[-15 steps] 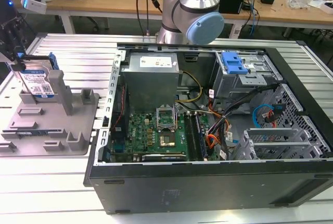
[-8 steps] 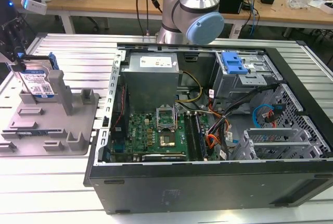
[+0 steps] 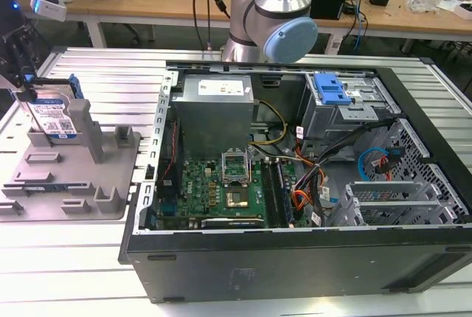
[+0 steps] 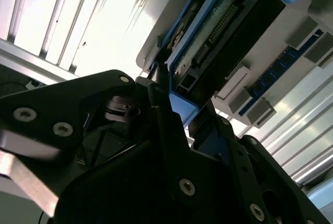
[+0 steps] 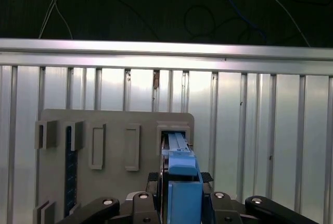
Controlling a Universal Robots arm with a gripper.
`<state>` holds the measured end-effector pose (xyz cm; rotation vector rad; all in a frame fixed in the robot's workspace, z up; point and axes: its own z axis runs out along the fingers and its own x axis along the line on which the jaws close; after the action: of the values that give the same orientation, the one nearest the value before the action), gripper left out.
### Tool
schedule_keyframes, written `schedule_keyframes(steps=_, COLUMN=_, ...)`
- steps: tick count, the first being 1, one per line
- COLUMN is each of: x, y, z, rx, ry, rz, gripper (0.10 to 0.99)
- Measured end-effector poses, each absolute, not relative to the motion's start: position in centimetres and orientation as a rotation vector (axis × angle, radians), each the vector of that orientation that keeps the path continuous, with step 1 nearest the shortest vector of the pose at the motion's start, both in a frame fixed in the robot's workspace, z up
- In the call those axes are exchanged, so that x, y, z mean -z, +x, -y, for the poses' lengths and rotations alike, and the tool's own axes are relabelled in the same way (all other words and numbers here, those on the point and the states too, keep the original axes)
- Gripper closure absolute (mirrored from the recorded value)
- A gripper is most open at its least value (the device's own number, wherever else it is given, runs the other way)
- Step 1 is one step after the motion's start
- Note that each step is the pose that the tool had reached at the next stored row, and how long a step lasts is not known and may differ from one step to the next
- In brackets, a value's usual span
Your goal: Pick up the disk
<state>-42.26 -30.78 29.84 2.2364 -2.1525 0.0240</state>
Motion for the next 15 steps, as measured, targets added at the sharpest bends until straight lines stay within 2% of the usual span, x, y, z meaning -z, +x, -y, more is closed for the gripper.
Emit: schedule_keyframes(steps=15, x=-29.79, y=-42.27, z=30.93, rx=-0.024, ry=2.236, rz=2.153, gripper=0.718)
